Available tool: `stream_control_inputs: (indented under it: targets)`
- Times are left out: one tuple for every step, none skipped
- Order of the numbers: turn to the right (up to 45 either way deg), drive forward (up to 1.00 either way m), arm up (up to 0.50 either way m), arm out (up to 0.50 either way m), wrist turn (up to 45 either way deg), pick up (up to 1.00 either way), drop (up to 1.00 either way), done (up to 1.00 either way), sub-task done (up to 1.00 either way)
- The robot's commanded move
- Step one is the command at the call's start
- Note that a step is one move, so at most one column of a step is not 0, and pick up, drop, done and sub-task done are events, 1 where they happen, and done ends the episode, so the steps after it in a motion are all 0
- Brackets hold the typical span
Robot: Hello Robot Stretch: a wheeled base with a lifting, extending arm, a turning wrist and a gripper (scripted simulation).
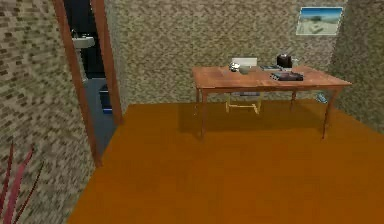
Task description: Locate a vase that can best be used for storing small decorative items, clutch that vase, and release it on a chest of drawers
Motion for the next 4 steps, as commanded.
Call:
stream_control_inputs:
  targets:
    - [0.0,0.65,0.0,0.0,0.0,0.0,0.0,0.0,0.0]
    - [-30.0,0.0,0.0,0.0,0.0,0.0,0.0,0.0,0.0]
    - [0.0,1.0,0.0,0.0,0.0,0.0,0.0,0.0,0.0]
    - [0.0,0.8,0.0,0.0,0.0,0.0,0.0,0.0,0.0]
